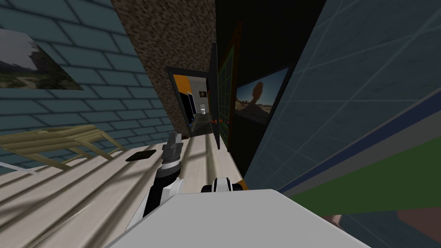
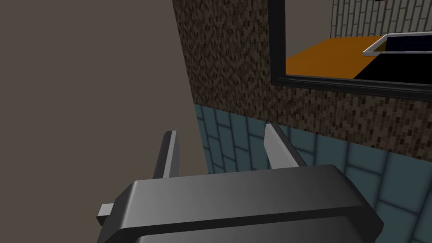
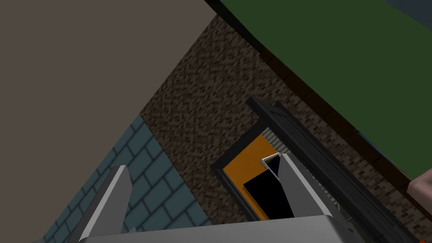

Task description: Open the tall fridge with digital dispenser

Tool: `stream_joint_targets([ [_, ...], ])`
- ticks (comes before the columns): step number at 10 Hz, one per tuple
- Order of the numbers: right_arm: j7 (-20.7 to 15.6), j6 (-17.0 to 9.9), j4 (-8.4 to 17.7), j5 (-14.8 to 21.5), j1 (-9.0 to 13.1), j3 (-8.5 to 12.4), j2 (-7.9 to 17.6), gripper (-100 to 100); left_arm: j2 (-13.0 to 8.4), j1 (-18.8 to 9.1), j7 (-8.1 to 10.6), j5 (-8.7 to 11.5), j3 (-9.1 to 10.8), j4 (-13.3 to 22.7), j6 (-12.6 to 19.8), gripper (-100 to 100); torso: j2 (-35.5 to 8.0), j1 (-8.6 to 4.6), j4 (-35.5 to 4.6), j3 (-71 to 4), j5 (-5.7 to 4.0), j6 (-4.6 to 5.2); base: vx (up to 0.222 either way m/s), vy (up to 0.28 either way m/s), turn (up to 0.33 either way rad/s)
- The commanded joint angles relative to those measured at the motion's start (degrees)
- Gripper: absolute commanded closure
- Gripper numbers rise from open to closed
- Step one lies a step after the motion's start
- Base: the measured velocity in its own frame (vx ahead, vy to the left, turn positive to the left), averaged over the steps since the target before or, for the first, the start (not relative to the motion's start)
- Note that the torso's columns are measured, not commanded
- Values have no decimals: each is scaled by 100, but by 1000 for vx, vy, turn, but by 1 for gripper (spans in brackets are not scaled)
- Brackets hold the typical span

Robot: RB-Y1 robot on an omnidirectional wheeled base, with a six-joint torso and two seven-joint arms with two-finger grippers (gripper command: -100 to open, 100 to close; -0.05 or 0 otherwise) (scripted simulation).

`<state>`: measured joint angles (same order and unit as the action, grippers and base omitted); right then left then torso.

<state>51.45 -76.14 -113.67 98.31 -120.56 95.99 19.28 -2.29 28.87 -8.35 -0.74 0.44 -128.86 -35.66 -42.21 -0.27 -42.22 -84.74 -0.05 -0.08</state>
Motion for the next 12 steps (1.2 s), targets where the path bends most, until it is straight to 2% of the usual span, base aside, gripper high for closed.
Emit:
stream_joint_targets([
  [1, 154, -396, -73, 243, 22, 137, 8, -100, 0, 1, 0, 0, 0, 0, 0, 0, 7, -22, 4, -15, -6, 0, -66, -35, 182],
  [4, 267, -687, -101, 386, 23, 234, 9, -100, 0, 0, 0, 0, 0, 0, 0, 0, 15, -101, 21, -54, -20, -26, -74, -39, 155],
  [6, 478, -1055, -159, 645, 14, 428, 8, -100, 0, 0, 0, 0, 0, 0, 0, 0, 25, -138, 28, -72, -31, -32, -77, -29, 257],
  [7, 478, -1138, -159, 645, 14, 428, 8, -100, 0, 0, 0, 0, 0, 0, 0, 0, 32, -163, 38, -91, -35, -45, -92, -40, 113],
  [9, 663, -1474, -215, 869, -9, 641, 3, -100, 0, 1, 0, 0, 0, 0, 0, 0, 40, -203, 41, -108, -50, -43, -83, -27, 202],
  [10, 663, -1532, -215, 869, -9, 641, 3, -100, 0, 0, 0, 0, 0, 0, 0, 0, 42, -216, 43, -112, -54, -46, -60, -39, 134],
  [12, 821, -1861, -265, 1058, -47, 893, -3, -100, 0, 1, 0, 0, 0, 0, 0, 0, 61, -233, 55, -133, -64, -55, -65, -28, 223],
])
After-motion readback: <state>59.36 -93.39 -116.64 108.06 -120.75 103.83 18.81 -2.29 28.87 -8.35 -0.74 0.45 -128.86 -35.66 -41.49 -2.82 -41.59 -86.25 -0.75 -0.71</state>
